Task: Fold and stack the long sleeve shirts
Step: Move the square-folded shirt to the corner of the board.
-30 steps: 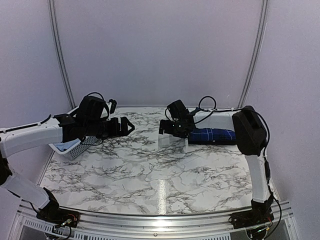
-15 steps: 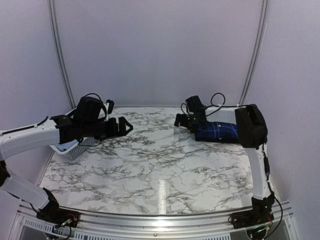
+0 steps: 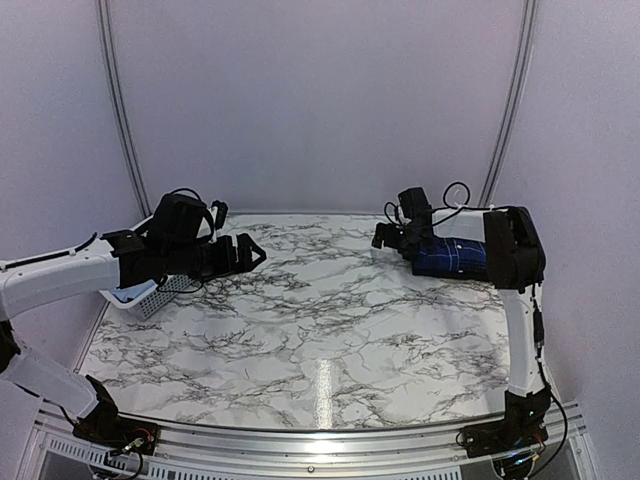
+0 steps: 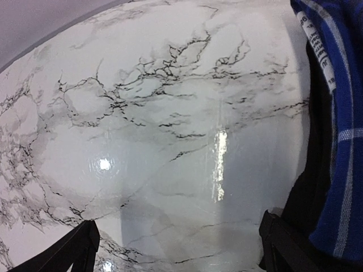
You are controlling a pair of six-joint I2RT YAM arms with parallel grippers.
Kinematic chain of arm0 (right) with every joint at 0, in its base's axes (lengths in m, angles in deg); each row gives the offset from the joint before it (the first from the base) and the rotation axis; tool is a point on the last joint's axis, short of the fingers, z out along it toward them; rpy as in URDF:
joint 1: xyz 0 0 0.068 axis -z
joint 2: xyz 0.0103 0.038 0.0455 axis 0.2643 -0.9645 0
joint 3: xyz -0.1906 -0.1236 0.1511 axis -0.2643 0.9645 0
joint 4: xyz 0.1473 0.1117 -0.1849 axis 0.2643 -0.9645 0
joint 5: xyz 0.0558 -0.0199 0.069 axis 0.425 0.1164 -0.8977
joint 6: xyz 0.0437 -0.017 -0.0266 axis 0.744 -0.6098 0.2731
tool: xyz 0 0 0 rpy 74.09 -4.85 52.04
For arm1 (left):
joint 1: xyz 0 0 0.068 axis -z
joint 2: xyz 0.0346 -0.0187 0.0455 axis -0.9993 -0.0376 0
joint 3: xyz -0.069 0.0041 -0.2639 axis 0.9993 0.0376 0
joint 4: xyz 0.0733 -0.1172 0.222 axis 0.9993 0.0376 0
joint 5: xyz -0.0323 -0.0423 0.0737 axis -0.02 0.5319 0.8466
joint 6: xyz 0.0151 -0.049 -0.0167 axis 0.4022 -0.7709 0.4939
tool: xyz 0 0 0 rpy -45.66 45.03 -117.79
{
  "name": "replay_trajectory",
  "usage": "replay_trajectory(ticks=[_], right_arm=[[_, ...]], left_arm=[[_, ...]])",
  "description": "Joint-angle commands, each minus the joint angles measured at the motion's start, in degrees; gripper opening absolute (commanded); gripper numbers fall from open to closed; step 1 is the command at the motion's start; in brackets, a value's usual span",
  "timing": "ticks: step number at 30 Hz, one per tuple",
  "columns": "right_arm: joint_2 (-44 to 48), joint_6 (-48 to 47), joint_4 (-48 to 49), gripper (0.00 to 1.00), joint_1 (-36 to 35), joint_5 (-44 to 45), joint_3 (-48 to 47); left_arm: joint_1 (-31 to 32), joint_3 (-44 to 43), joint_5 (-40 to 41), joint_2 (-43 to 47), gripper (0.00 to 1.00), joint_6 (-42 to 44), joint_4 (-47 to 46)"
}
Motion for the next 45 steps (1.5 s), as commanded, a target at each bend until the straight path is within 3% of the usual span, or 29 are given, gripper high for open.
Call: replay_trajectory(ticks=[1,13,22,29,45], right_arm=[[0.54,-2.34,-3.81,0.99,0.72,0.62,1.3],[11.25,-4.08,1.17,0.98,0.54,-0.14,15.64],[10.98,-5.78,0.84,0.99,-1.58,-2.23,11.21],[16.05,-6.06,1.21,0.98,-5.39,-0.41,11.22],[45.14,-2.13,11.17,0.99,-13.14,3.48,32.48]], left_arm=[[-0.36,0.01,-0.03,-1.22,0.99,-0.36,1.16],[-0.3,-2.0,0.7,-3.89,0.99,-0.42,1.06],[-0.37,-4.13,2.39,-5.35,0.99,1.4,1.33],[-0.63,-5.32,3.26,-5.6,0.99,2.12,2.1],[-1.16,-6.06,7.11,-3.16,0.99,5.46,2.14]])
